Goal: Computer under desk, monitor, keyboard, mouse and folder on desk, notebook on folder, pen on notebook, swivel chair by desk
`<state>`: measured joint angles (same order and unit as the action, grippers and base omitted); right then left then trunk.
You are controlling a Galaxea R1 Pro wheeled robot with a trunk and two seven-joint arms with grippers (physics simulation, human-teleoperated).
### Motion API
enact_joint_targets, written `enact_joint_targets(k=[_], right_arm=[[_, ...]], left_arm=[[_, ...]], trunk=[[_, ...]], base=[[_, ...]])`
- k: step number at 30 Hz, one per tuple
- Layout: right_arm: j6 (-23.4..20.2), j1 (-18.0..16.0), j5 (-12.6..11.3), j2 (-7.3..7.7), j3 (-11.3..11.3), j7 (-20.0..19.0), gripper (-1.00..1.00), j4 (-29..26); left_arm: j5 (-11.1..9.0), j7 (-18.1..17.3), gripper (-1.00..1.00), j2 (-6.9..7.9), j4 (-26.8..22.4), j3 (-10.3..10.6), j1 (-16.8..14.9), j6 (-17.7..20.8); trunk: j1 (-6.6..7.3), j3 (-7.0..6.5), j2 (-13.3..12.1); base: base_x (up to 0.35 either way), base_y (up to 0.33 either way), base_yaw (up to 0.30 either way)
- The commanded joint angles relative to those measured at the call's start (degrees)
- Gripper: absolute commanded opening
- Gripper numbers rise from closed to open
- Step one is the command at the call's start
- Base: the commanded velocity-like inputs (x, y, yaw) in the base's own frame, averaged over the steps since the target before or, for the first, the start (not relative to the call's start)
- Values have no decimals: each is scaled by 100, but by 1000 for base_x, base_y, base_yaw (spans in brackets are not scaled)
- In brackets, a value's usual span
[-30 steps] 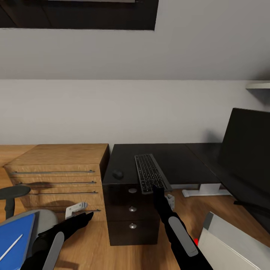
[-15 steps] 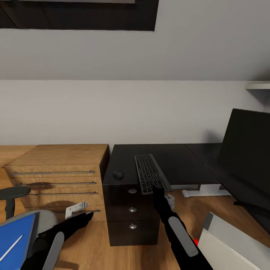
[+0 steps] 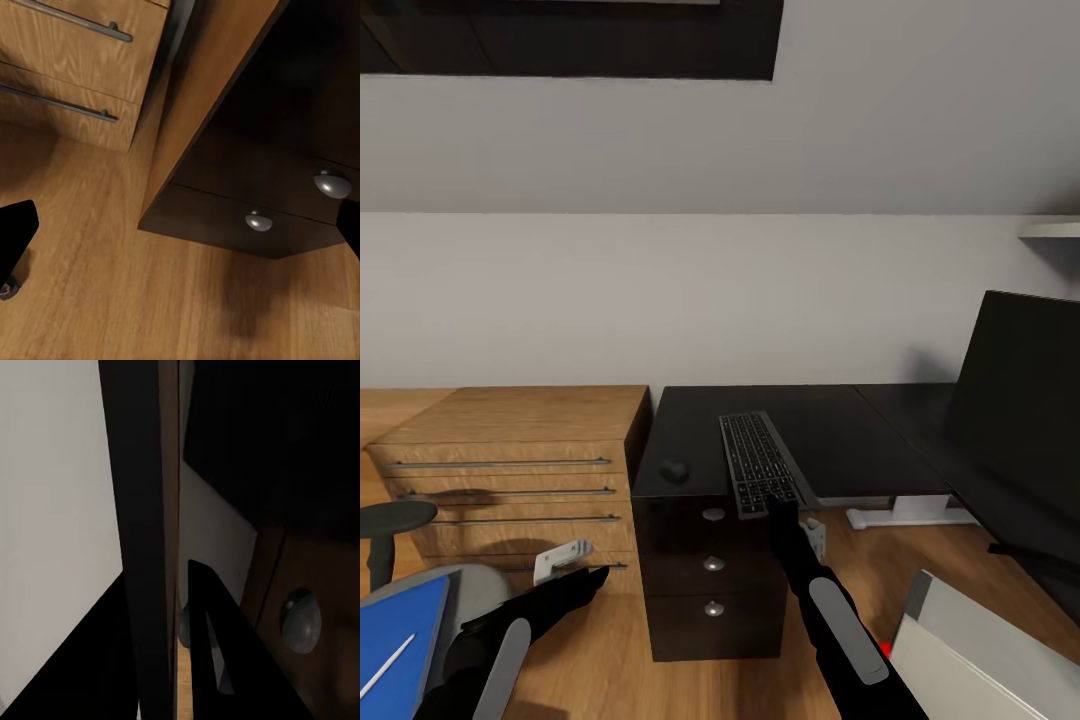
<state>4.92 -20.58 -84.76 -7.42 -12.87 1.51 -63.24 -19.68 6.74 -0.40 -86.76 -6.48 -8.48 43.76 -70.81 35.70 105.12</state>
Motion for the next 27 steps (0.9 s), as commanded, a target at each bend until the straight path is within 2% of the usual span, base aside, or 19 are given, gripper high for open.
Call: enact_joint_targets(k=[1,6,7,20,27], right_arm=[[45,-1,-102,4,-14,294,-100,5],[44,1,-102,4,-14,297,-100,3],[44,1,-102,4,-14,297,100,1],[44,1,-102,12,-14,289,100,-4],[44,1,-102,14,-14,289,100,-4]], left_arm=[[-62,47,100,-4,-7,-6,-4,28],[-62,47,100,-4,-8,-7,-4,28],[-62,47,100,-4,-6,-8,-4,28],[-61,47,100,-1,-5,-10,-4,22],[-60,47,100,4,-8,-11,-4,27]], trunk=[[0,7,2],[0,7,2],[0,7,2],[0,7,2],[0,7,2]], base=[[0,0,0],[0,0,0],[0,0,0],[-14,0,0],[-287,0,0]])
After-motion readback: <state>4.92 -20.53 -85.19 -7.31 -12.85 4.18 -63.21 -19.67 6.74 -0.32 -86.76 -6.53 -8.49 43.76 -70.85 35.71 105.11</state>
